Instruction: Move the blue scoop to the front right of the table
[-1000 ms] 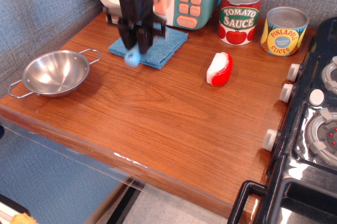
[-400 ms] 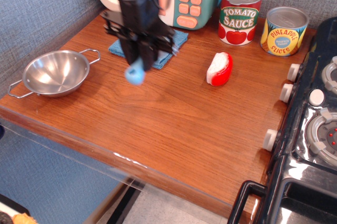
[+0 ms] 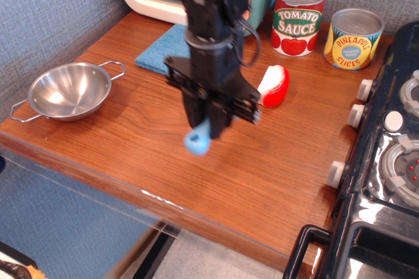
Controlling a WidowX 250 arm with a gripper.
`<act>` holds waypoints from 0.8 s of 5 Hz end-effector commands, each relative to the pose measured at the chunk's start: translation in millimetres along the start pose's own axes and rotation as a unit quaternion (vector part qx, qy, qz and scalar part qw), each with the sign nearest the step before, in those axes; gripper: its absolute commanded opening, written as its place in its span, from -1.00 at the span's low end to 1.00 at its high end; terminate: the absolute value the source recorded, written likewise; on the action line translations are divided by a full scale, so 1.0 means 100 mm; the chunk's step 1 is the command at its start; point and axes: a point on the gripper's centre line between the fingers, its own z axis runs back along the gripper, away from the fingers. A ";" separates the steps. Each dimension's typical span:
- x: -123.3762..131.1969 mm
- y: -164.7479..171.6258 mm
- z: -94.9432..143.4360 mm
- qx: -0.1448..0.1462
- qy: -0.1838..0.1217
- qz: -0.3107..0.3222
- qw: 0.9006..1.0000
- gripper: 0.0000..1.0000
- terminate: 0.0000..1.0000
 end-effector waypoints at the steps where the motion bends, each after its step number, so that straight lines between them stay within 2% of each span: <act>1: -0.12 -0.35 0.01 0.001 0.009 -0.002 1.000 -1.00 -1.00; 3: -0.11 -0.48 -0.21 0.045 0.034 0.030 0.998 -1.00 -1.00; 4: -0.10 -0.46 -0.29 0.045 0.046 0.042 0.997 -1.00 -1.00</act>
